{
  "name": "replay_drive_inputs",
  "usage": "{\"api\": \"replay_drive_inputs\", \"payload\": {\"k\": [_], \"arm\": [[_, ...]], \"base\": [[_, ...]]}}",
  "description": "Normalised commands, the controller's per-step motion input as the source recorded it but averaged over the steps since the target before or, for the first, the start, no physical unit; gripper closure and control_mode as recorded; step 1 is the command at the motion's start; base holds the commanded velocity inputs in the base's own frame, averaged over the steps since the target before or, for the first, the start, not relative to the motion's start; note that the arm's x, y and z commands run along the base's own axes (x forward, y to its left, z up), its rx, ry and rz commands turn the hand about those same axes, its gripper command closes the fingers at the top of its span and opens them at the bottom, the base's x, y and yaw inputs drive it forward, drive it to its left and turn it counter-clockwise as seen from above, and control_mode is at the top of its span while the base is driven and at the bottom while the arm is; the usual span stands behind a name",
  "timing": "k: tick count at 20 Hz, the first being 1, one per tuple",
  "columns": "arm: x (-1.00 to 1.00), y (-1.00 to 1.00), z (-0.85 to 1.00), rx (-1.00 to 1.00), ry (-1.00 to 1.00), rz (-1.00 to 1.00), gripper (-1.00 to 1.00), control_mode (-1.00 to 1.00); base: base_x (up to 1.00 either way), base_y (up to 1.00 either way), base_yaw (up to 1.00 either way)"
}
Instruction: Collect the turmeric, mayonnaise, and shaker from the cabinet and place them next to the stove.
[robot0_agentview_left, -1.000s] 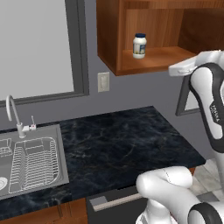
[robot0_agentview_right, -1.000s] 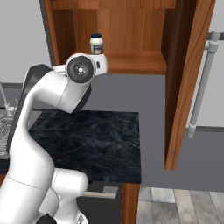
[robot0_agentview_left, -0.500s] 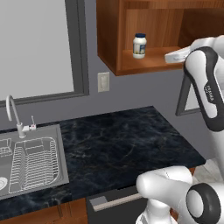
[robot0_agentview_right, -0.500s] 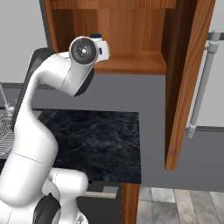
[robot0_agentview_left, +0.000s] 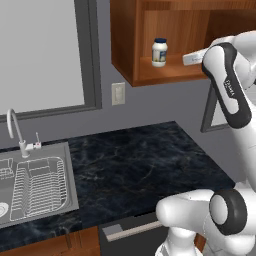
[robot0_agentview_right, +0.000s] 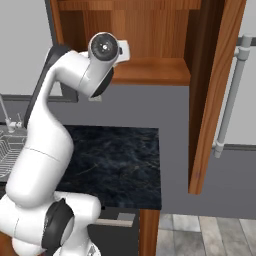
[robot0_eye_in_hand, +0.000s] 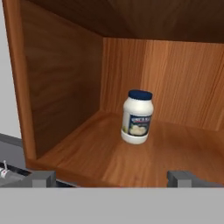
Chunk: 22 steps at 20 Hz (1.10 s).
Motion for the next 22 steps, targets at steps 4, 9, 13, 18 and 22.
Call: {"api": "replay_drive_inputs", "payload": {"k": [4,9,13,18,22], "arm": [[0.42,-0.02,0.0,0.0,0.0,0.0,-1.0,-1.0],[0.43,-0.01,0.0,0.0,0.02,0.0,-1.0,-1.0],[0.43,0.0,0.0,0.0,0.01,0.0,-1.0,-1.0],[0.36,0.0,0.0,0.01,-0.02,0.0,-1.0,-1.0],[0.28,0.0,0.0,0.03,-0.05,0.0,-1.0,-1.0]], "base": [[0.0,0.0,0.0],[0.0,0.0,0.0],[0.0,0.0,0.0],[0.0,0.0,0.0],[0.0,0.0,0.0]]}}
